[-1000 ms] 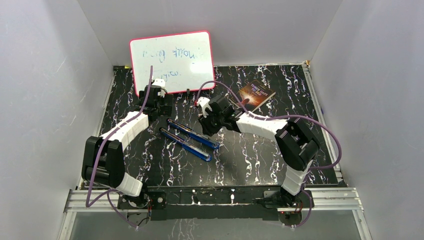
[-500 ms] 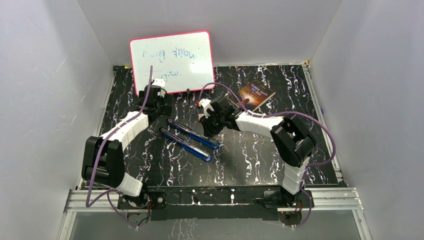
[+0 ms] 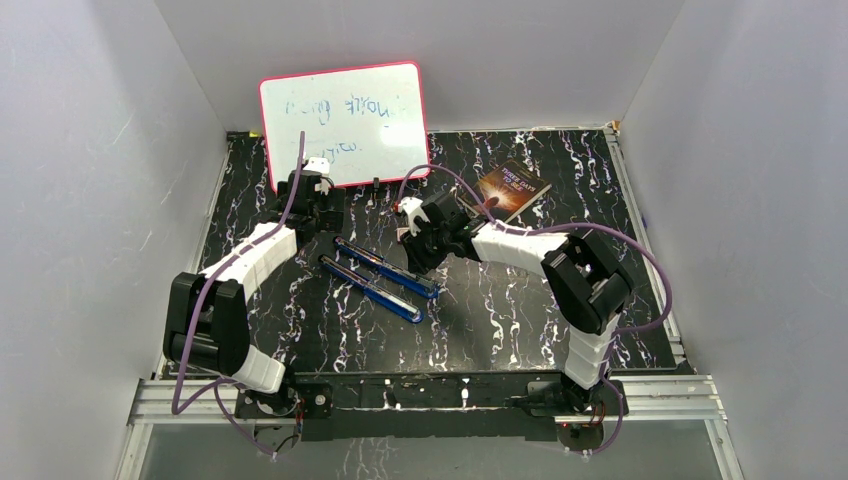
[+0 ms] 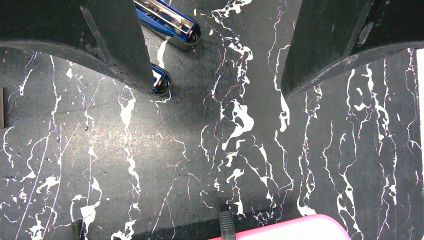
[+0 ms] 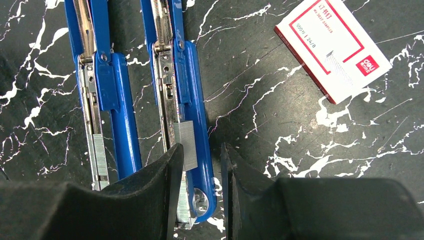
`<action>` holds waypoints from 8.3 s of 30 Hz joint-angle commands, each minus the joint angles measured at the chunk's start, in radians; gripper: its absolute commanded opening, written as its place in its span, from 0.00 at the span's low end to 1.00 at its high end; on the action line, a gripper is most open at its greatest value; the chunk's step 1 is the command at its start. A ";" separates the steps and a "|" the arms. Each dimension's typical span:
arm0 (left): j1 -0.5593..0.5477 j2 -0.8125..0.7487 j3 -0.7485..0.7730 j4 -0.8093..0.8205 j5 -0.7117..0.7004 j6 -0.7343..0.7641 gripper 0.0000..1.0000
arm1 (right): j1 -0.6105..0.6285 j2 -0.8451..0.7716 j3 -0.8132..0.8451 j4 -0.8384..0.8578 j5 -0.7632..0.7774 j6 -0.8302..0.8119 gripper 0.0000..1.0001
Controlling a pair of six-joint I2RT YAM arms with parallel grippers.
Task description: Load the staples into the stapler
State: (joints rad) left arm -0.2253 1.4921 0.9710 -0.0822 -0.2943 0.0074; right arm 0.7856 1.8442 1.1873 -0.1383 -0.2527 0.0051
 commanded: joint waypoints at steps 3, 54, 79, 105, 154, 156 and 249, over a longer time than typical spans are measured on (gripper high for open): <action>0.004 -0.050 -0.006 0.013 0.007 -0.005 0.98 | -0.002 -0.095 -0.014 0.081 -0.016 0.005 0.42; 0.005 -0.054 -0.007 0.013 0.008 -0.003 0.98 | -0.036 -0.095 -0.027 0.087 -0.116 0.056 0.22; 0.005 -0.048 -0.006 0.013 0.010 -0.003 0.98 | -0.161 -0.133 -0.162 0.104 0.197 0.066 0.23; 0.005 -0.052 -0.009 0.013 0.013 -0.004 0.98 | -0.141 -0.141 -0.208 0.244 0.232 0.011 0.45; 0.005 -0.055 -0.007 0.015 0.018 -0.006 0.98 | -0.169 0.124 -0.032 0.304 0.208 -0.025 0.38; 0.005 -0.054 -0.008 0.015 0.019 -0.007 0.98 | -0.168 0.113 -0.053 0.310 0.213 -0.034 0.41; 0.005 -0.064 -0.012 0.018 0.027 -0.007 0.98 | 0.193 -0.267 -0.293 0.367 0.308 -0.036 0.00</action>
State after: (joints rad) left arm -0.2253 1.4807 0.9615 -0.0750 -0.2722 0.0067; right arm 0.9813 1.5623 0.8173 0.2478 0.0292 -0.0265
